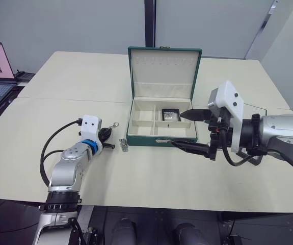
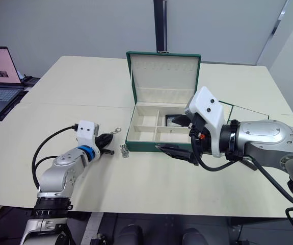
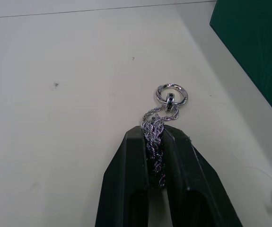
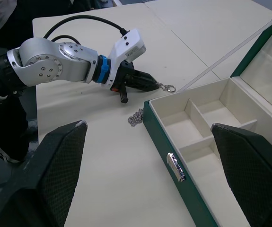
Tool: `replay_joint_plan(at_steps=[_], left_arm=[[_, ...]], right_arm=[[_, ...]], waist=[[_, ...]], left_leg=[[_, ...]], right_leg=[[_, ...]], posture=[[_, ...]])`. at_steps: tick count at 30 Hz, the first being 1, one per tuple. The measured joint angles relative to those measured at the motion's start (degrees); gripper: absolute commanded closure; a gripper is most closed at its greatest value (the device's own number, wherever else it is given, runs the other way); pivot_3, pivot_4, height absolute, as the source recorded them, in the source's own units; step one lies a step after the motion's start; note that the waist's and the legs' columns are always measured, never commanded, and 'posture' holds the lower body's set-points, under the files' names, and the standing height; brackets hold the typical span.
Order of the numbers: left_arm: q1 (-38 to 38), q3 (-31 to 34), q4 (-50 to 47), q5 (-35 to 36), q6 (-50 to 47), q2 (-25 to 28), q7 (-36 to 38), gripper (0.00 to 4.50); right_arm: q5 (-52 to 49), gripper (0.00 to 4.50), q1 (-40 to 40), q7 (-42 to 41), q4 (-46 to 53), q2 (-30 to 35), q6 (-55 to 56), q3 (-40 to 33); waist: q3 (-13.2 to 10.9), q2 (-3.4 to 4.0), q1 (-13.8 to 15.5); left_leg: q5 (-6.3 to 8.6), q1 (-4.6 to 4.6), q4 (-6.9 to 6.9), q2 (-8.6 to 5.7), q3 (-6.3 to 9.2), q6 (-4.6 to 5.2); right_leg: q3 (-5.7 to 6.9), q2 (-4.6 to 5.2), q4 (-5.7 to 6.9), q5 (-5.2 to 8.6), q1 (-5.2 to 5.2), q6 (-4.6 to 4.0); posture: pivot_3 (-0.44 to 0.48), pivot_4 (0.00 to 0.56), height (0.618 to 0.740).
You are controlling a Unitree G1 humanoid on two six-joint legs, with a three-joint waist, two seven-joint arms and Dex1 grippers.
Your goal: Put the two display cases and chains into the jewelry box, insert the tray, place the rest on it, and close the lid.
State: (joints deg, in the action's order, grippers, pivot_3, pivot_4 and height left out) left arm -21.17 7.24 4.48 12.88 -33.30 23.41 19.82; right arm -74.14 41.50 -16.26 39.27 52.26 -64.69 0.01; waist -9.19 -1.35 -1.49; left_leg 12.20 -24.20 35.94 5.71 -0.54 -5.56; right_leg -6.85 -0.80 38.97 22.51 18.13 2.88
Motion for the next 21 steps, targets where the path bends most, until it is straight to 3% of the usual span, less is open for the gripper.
replay_joint_plan(at_steps=[8, 21], left_arm=[[0.0, -0.4, -2.7, -0.3, -2.0, 0.2, -0.2, 4.35], [-0.1, 0.0, -18.0, 0.4, -10.7, 4.3, -0.5, 4.35]], right_arm=[[0.5, 0.00, 0.0, 0.0, 0.0, 0.0, 0.0, 0.0], [1.0, 0.00, -0.2, -1.0, 0.0, -0.4, 0.0, 0.0]], waist=[[0.0, -0.01, 0.0], [0.0, -0.02, 0.0]], left_leg=[[0.00, -0.07, 0.00, 0.01, 0.01, 0.00], [0.00, -0.14, 0.00, 0.02, 0.04, -0.01]], right_leg=[[0.00, -0.01, 0.00, 0.00, 0.06, 0.00], [0.02, -0.01, -0.04, 0.00, 0.09, 0.00]], posture=[[0.000, 0.150, 0.740], [0.000, 0.150, 0.740]])
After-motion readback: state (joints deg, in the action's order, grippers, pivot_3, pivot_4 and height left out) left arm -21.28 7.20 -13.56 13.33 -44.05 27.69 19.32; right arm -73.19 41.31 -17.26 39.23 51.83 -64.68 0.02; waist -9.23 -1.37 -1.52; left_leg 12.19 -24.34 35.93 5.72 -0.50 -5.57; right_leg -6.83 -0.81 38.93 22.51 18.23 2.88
